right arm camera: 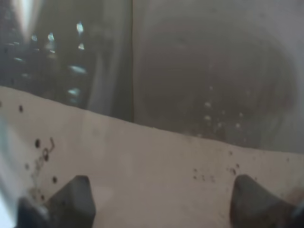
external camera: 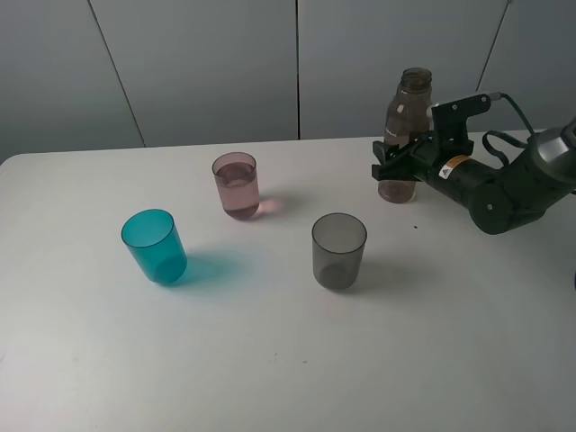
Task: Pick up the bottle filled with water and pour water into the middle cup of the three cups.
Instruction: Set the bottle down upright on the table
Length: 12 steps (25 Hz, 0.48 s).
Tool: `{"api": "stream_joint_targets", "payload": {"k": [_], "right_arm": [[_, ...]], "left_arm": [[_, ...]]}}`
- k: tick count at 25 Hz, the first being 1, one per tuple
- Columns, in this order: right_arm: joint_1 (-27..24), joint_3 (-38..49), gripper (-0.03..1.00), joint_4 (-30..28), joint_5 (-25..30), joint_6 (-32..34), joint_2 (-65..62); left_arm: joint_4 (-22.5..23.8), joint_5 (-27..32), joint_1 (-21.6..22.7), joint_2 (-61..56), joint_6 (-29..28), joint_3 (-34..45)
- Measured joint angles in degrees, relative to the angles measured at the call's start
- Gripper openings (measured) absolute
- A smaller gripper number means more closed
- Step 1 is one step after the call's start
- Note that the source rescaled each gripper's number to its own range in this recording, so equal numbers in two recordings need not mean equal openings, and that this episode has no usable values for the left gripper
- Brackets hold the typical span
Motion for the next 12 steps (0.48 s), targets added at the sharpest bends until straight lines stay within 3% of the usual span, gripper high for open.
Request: {"api": "stream_joint_targets", "payload": {"k": [2,3,6,7,9,12], "right_arm": [[0.0,0.0,0.00,-0.2,0.0,0.0,0.0],[0.0,0.0,0.07,-0.2,0.0,0.2,0.0],[0.0,0.0,0.77,-0.5,-0.1,0.3,0.0],[0.0,0.0,0.90,-0.8,-0.1,0.3,0.0],[0.0,0.0,0.97,-1.3,-0.1,0.3,0.0],[0.0,1.2,0.99,-1.3,0.5,0.4,-0.6]], "left_arm": [[0.0,0.0,0.0,0.0,0.0,0.0],[0.0,0.0,0.0,0.0,0.0,0.0],[0.0,0.0,0.0,0.0,0.0,0.0],[0.0,0.0,0.0,0.0,0.0,0.0],[0.0,0.0,0.0,0.0,0.0,0.0],[0.0,0.0,0.0,0.0,0.0,0.0]]}}
